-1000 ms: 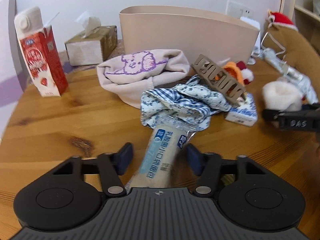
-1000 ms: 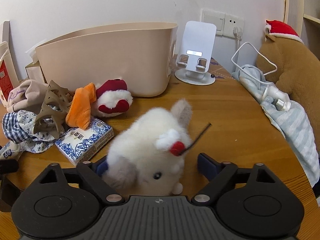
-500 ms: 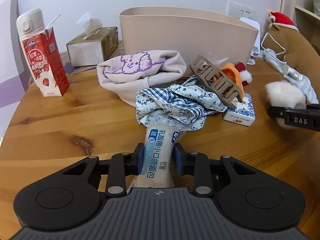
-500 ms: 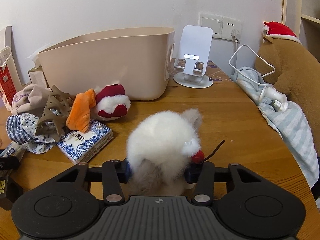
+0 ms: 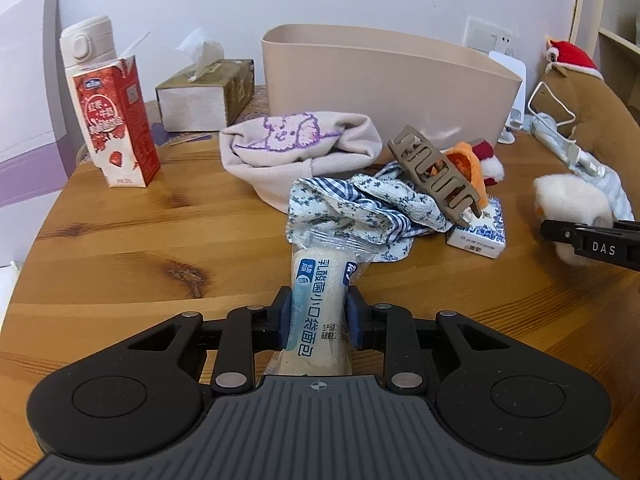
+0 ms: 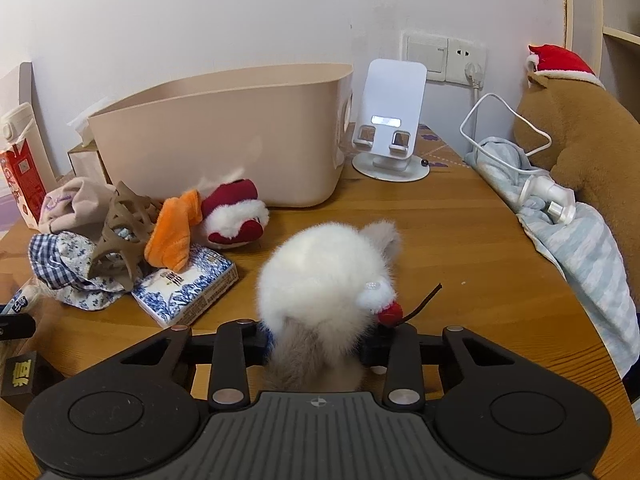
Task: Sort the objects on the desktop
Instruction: 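Carry the plush toy and milk pouch with both tools over the bin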
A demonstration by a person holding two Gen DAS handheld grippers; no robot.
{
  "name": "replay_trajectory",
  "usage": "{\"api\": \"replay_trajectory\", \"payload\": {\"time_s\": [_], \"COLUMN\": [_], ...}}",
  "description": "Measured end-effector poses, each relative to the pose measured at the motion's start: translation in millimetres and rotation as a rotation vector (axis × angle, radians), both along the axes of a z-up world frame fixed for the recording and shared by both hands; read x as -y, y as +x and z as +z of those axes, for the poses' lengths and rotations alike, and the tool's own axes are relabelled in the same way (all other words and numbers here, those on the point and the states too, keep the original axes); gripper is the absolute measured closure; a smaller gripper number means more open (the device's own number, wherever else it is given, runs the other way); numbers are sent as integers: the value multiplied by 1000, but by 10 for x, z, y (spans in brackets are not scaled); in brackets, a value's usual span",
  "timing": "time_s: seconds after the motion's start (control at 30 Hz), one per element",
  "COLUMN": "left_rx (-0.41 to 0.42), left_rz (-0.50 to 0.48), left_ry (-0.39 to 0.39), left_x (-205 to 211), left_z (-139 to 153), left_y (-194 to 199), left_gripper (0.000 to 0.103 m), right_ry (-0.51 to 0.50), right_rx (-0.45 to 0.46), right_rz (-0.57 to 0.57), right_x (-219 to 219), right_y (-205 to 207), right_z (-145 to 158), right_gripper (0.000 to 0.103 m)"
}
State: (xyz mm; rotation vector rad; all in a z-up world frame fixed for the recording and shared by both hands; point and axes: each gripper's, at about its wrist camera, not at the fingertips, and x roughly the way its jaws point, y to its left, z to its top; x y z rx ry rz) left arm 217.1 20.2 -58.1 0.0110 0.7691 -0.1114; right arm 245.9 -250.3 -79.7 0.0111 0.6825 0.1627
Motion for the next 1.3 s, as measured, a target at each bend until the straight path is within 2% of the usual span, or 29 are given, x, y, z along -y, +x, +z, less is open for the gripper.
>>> {"api": "replay_trajectory", "payload": {"time_s": [0.4,0.7,1.13,1.3], "left_rx": [64,150,316,333], "left_rz": [58,61,20,-21], "left_ry": [-23,-18,35,28], "left_x": [-210,-256,-68,37], "left_z": [254,615,1296,1440], "left_y": [-81,10,393,665], "left_gripper": [75,75,75,75], "right_ry": [75,118,46,10], "right_rx": [59,156,304,336], "right_rz": [18,75,116,116], "right_x": [100,121,-40,-86], "right_y": [-146,-164,113,299], "right_z": [285,717,1294,1398], "right_gripper": [70,70,70,71]}}
